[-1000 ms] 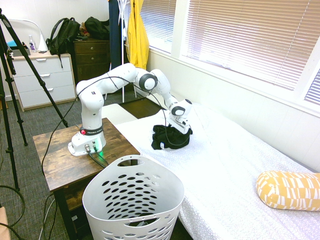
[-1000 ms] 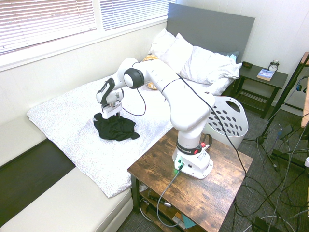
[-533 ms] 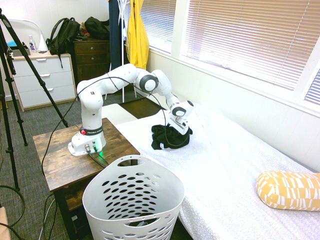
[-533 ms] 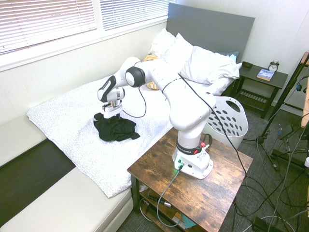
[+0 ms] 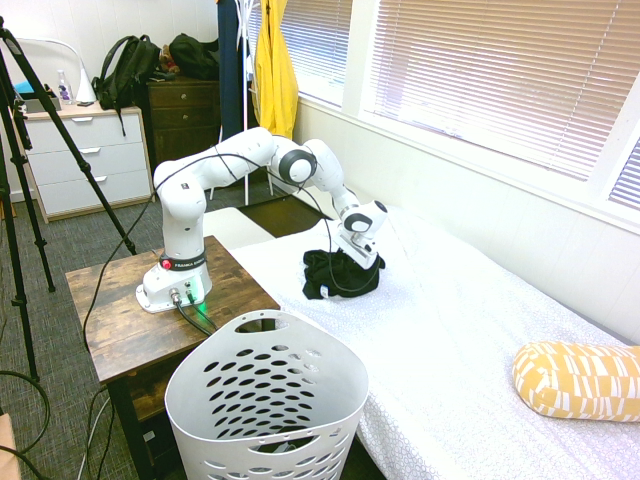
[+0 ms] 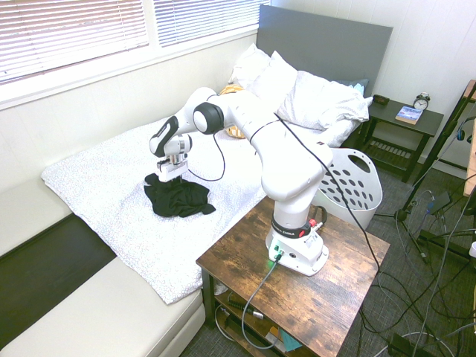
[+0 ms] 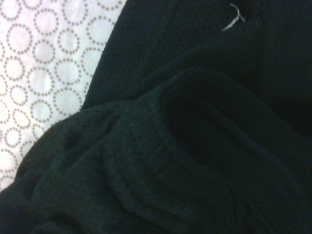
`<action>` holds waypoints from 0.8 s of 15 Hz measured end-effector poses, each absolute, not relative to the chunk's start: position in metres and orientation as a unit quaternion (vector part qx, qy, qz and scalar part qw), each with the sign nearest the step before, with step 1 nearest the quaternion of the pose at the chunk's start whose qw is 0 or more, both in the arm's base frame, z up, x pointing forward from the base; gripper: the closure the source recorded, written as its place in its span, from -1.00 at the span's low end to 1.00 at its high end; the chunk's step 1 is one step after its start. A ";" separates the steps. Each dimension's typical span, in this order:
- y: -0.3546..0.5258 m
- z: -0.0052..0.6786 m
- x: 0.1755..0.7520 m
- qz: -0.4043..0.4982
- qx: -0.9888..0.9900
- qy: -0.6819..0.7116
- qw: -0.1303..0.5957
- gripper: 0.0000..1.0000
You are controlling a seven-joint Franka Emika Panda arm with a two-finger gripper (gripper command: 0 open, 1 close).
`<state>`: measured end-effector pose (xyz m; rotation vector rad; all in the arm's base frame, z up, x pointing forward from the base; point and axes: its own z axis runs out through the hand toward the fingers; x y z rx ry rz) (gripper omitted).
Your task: Put my clothes in the laundry bag
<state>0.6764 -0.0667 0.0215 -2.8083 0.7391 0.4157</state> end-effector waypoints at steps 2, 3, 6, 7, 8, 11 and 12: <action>-0.068 0.023 0.677 0.140 -0.952 0.251 0.104 1.00; -0.069 0.023 0.677 0.140 -0.952 0.252 0.104 1.00; -0.069 0.023 0.677 0.140 -0.952 0.252 0.104 1.00; -0.069 0.023 0.678 0.140 -0.952 0.252 0.104 1.00; -0.069 0.023 0.678 0.140 -0.952 0.252 0.104 1.00; -0.069 0.024 0.678 0.139 -0.952 0.252 0.104 1.00; -0.069 0.026 0.679 0.138 -0.952 0.252 0.104 1.00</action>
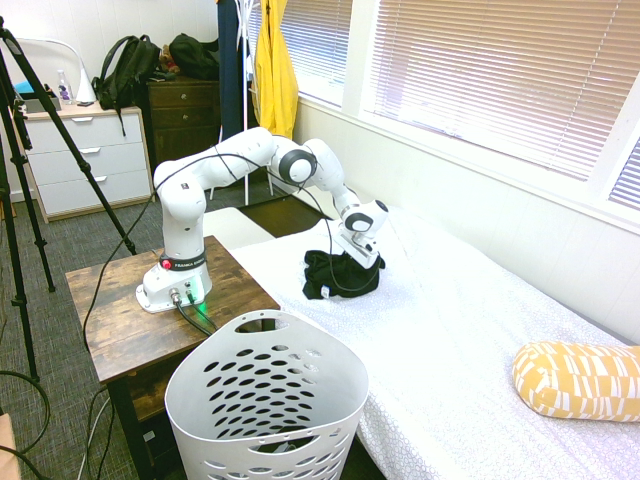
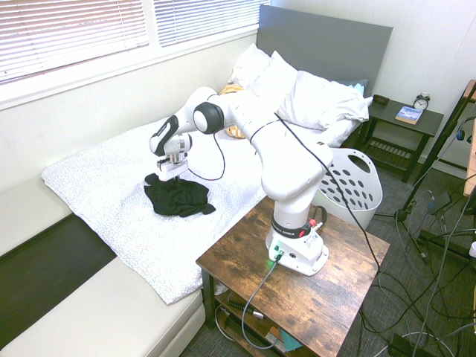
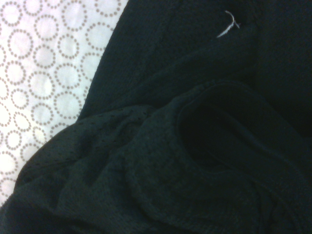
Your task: Put my clothes in the laundry bag
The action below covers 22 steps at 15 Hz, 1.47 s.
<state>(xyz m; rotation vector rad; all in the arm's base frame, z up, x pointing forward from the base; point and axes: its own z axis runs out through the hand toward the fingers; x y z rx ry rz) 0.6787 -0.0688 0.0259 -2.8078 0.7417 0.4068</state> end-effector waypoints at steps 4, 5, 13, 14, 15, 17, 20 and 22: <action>-0.071 0.074 0.690 0.136 -0.950 0.261 0.104 1.00; -0.072 0.094 0.693 0.137 -0.949 0.264 0.106 1.00; -0.080 0.225 0.695 0.169 -0.934 0.279 0.147 1.00; -0.078 0.244 0.695 0.171 -0.933 0.278 0.152 1.00; -0.076 0.268 0.695 0.176 -0.930 0.279 0.159 1.00; -0.077 0.317 0.694 0.181 -0.927 0.282 0.170 1.00; -0.080 0.394 0.690 0.164 -0.929 0.283 0.171 1.00; -0.085 0.441 0.683 0.150 -0.932 0.282 0.170 1.00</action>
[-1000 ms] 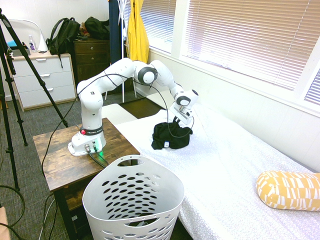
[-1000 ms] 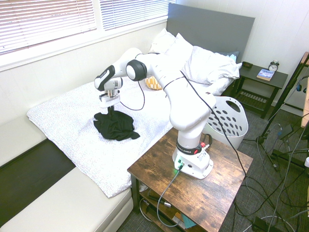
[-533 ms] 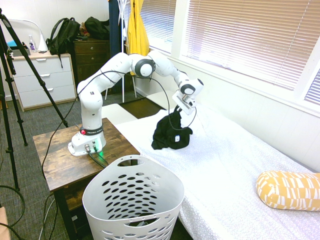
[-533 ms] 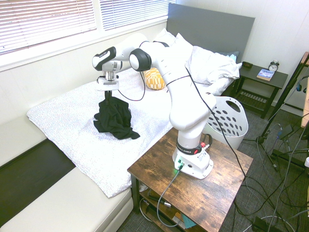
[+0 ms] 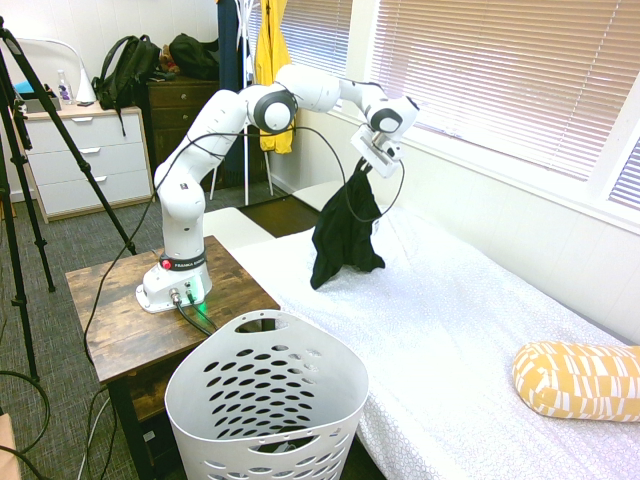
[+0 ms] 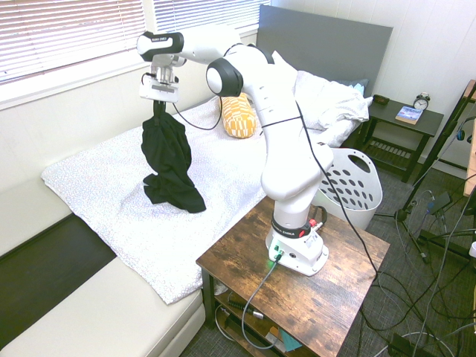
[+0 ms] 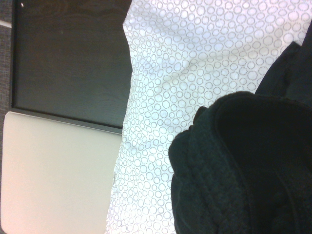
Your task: Put my clothes in the laundry bag
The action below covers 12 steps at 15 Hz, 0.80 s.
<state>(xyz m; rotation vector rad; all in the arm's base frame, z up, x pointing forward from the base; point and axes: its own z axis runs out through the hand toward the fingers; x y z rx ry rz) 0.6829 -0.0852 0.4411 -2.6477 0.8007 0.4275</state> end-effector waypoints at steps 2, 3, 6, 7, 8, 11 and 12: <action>-0.095 0.492 0.670 0.133 -0.934 0.285 0.168 1.00; -0.102 0.521 0.660 0.123 -0.935 0.289 0.166 1.00; -0.137 0.597 0.617 0.100 -0.932 0.308 0.161 1.00; -0.154 0.617 0.599 0.095 -0.929 0.319 0.160 1.00; -0.172 0.633 0.581 0.090 -0.927 0.329 0.157 1.00; -0.215 0.660 0.528 0.083 -0.920 0.356 0.141 1.00; -0.225 0.660 0.513 0.087 -0.917 0.365 0.134 1.00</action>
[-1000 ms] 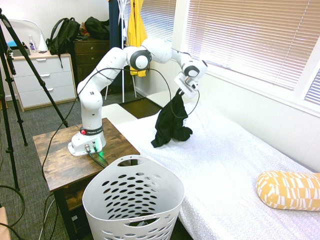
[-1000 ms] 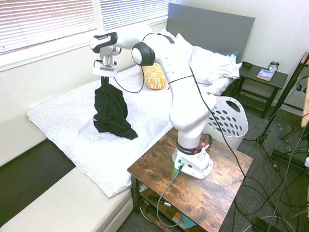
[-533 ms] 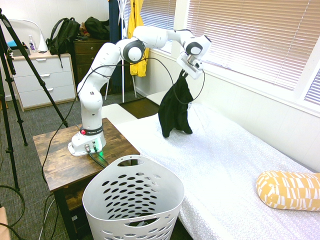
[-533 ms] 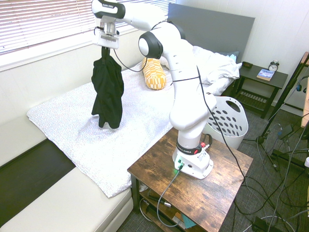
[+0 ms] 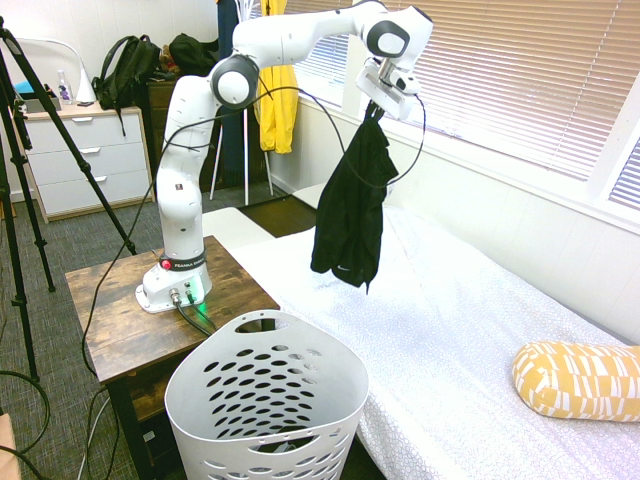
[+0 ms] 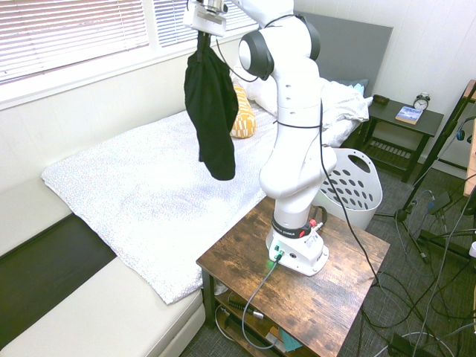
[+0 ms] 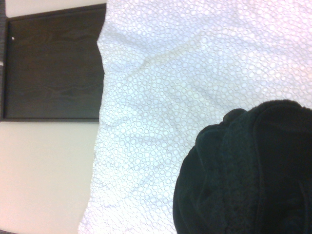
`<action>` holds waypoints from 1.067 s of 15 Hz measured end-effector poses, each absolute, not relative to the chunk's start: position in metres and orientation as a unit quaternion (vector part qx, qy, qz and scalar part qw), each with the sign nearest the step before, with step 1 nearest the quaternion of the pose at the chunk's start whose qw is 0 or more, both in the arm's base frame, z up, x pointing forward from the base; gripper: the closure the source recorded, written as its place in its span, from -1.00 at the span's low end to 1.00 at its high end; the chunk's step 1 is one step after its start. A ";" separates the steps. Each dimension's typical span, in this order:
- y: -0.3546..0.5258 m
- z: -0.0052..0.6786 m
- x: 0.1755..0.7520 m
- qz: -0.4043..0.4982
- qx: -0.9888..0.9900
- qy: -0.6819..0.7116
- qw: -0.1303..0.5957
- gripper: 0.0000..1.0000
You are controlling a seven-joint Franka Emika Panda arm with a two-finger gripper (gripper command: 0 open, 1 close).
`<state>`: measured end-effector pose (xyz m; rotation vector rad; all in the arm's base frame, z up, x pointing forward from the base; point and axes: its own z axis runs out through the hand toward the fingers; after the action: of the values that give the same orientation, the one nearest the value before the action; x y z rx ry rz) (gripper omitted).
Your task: Put my clothes in the laundry bag
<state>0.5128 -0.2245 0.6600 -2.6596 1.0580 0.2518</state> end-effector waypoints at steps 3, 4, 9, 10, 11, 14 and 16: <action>-0.245 0.667 0.462 0.089 -0.908 0.391 0.119 1.00; -0.251 0.678 0.442 0.080 -0.906 0.399 0.119 1.00; -0.306 0.707 0.351 0.043 -0.879 0.455 0.134 1.00; -0.321 0.707 0.333 0.039 -0.872 0.467 0.140 1.00; -0.335 0.708 0.311 0.033 -0.865 0.480 0.146 1.00; -0.358 0.719 0.249 0.013 -0.847 0.508 0.155 1.00; -0.367 0.710 0.220 0.017 -0.837 0.525 0.152 1.00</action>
<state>0.2202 -0.3673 0.7100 -2.4035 1.5064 0.0500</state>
